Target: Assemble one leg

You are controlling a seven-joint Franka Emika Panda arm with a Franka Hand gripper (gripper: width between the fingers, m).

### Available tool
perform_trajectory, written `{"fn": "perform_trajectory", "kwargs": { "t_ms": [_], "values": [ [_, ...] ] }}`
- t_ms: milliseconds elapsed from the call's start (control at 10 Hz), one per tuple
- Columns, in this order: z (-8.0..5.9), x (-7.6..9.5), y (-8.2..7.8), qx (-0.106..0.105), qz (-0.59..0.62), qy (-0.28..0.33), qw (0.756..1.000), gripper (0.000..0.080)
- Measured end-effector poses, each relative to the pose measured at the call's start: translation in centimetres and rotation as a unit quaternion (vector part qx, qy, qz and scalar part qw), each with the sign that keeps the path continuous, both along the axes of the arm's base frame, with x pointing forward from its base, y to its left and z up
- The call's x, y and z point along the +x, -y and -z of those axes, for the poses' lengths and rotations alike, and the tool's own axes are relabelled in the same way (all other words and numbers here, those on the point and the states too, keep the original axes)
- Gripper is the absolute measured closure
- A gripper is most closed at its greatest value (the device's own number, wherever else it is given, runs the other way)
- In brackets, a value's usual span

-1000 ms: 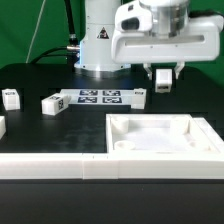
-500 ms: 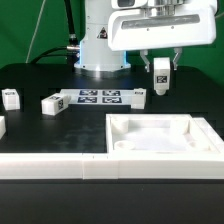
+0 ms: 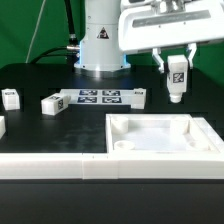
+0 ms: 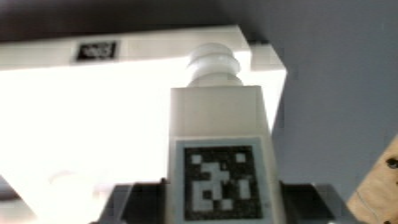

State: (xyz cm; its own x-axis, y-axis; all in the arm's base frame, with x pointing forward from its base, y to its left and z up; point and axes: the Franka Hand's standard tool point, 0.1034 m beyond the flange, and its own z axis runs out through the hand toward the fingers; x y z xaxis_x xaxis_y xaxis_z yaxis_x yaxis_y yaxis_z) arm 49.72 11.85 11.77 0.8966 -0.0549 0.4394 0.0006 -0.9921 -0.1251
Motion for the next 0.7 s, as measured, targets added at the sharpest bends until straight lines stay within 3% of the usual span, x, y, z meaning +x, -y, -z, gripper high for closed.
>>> {"fn": "perform_trajectory", "kwargs": {
  "t_ms": [400,500,700],
  "values": [
    [0.4,-0.2,0.3,-0.001,0.003,0.002,1.0,0.0509],
    [0.6,0.3,0.2,-0.012,-0.018,0.006,1.0,0.0509],
    [0.2,3.1,0.7,-0.03,-0.05,0.01,0.998,0.0509]
  ]
}}
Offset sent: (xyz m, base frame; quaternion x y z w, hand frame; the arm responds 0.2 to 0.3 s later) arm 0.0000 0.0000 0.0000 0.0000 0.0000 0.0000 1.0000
